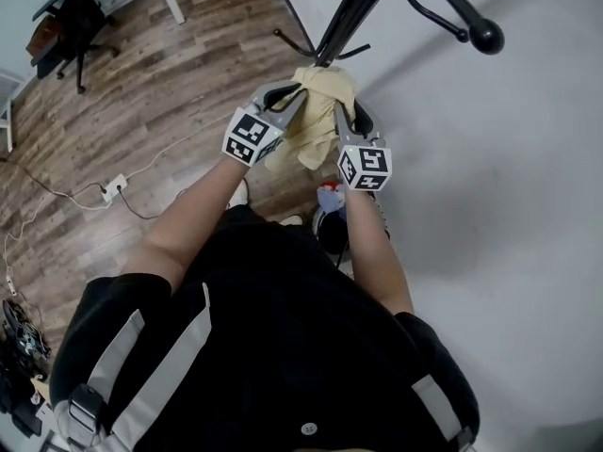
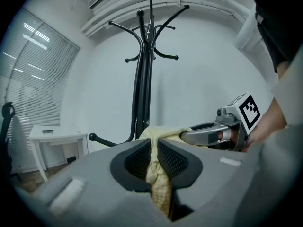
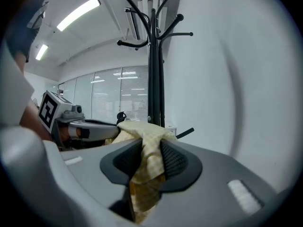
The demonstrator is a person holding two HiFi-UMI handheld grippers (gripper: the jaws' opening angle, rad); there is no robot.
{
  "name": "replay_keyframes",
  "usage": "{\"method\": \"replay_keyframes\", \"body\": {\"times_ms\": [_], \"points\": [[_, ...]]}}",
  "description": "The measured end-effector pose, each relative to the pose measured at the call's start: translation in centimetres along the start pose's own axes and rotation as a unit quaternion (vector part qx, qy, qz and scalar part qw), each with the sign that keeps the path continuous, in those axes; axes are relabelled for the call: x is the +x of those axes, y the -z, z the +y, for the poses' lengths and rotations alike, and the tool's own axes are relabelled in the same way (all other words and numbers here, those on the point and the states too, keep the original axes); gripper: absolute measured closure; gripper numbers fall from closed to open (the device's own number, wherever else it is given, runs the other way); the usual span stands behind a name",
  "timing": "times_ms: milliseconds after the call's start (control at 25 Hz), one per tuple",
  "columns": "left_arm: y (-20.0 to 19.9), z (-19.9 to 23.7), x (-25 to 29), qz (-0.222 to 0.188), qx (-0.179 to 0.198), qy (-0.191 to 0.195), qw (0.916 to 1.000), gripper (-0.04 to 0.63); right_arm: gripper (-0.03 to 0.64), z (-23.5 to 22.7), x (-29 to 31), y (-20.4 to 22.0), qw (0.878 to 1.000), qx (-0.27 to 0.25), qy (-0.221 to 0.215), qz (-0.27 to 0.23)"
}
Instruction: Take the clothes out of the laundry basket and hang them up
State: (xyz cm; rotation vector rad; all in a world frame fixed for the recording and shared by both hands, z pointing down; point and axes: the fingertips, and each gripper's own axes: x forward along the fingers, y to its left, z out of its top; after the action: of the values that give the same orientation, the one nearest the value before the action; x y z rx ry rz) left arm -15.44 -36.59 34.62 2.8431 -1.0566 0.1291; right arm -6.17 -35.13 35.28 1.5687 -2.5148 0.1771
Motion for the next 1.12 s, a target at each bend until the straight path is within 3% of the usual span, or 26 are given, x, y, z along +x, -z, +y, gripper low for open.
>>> {"method": "replay_keyframes", "body": {"times_ms": [480,680,880,1120], "points": [[5.0,-1.1,1.6,0.037,-0.007,-0.028,0.9989,0.548,0.503,0.8,0.9,5.3,0.999,0.033,-0.043,0.008],[5.5,-0.9,0.5,0.03,-0.009,-0.045,0.9985,0.539,0.492,1.4,0.6,5.4,0.997,0.042,-0.063,0.012],[4.4,-0.8,-0.5,0.022,-0.03,-0.06,0.9975,0.505,0.439,1.1,0.0,4.7,0.996,0.037,-0.08,0.011],[4.3,-0.5,-1.8,0.015,-0.018,-0.088,0.9959,0.497,0.408,0.9,-1.4,4.1,0.995,0.024,-0.099,0.009]]}}
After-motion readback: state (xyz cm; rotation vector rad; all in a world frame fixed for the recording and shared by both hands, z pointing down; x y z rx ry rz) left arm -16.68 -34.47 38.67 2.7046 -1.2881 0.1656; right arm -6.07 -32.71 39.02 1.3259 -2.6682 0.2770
